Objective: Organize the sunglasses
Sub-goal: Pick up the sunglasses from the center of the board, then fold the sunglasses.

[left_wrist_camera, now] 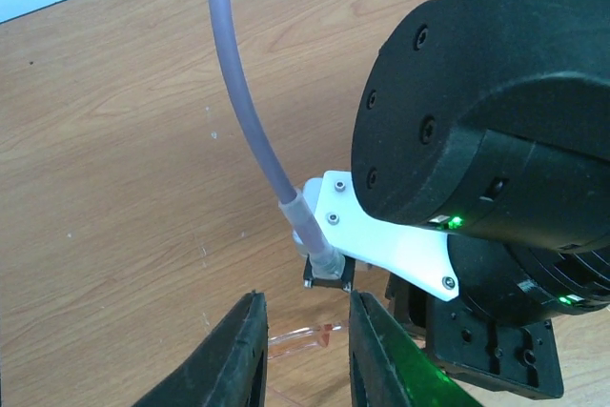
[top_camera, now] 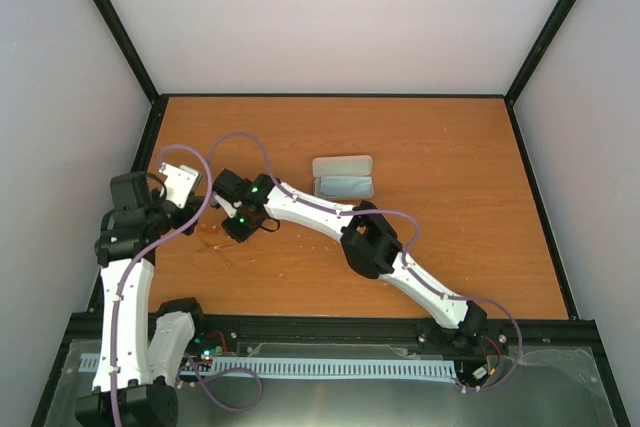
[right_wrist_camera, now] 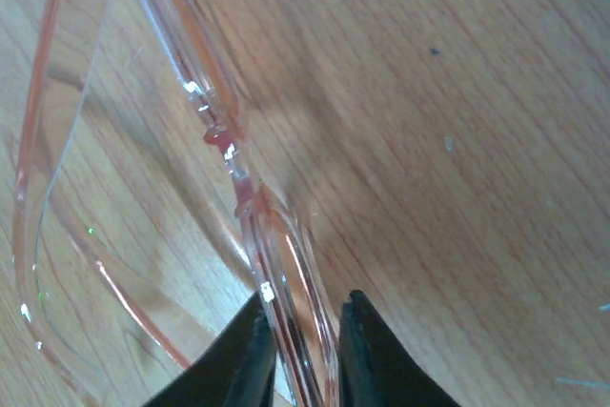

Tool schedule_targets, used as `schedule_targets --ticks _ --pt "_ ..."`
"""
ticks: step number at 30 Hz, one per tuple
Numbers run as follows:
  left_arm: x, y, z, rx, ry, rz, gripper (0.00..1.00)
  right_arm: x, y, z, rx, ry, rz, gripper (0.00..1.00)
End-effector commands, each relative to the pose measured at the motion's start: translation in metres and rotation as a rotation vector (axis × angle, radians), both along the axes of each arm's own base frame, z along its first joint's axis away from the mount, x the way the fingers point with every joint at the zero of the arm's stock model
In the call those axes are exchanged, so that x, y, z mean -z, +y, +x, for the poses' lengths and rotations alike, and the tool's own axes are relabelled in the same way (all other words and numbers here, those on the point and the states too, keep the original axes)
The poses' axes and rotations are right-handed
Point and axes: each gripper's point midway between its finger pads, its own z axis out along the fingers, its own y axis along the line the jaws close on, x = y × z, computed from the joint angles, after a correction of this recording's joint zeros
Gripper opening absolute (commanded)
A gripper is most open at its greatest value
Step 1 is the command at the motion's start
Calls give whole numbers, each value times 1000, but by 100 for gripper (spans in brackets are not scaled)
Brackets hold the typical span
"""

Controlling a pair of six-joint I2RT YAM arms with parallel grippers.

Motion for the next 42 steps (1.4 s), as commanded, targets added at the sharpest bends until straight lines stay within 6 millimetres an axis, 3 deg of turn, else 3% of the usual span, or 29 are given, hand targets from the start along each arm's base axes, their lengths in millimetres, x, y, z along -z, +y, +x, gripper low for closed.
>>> schedule_targets --ticks 1,5,10,14,16,20,22,25,30,37,42 --pt "-13 -3 2 10 -38 -18 27 -9 5 7 14 -5 34 15" --pt "-12 -9 1 52 -48 -27 27 -16 3 10 34 15 49 3" --pt "-16 -24 -1 160 -99 -34 30 -40 -16 24 113 48 82 3" --pt "-19 -39 3 267 -138 -74 29 -64 -50 39 216 91 149 3" --pt "-20 -47 10 315 -140 -125 21 -81 -70 44 265 121 208 3" --pt "-22 -68 23 432 -109 -292 12 -112 -106 37 290 184 334 3" --pt "-22 -80 29 490 -102 -327 9 -115 -120 28 281 229 363 3" --pt "-27 -105 32 593 -125 -346 9 -123 -123 10 235 292 416 3" --pt "-69 -127 36 707 -172 -487 10 -133 -122 2 204 320 448 3" --pt "-69 -123 51 662 -202 -433 9 -152 -123 13 205 350 526 3" --pt "-88 -120 41 657 -299 -374 6 -157 -138 36 286 405 615 3"
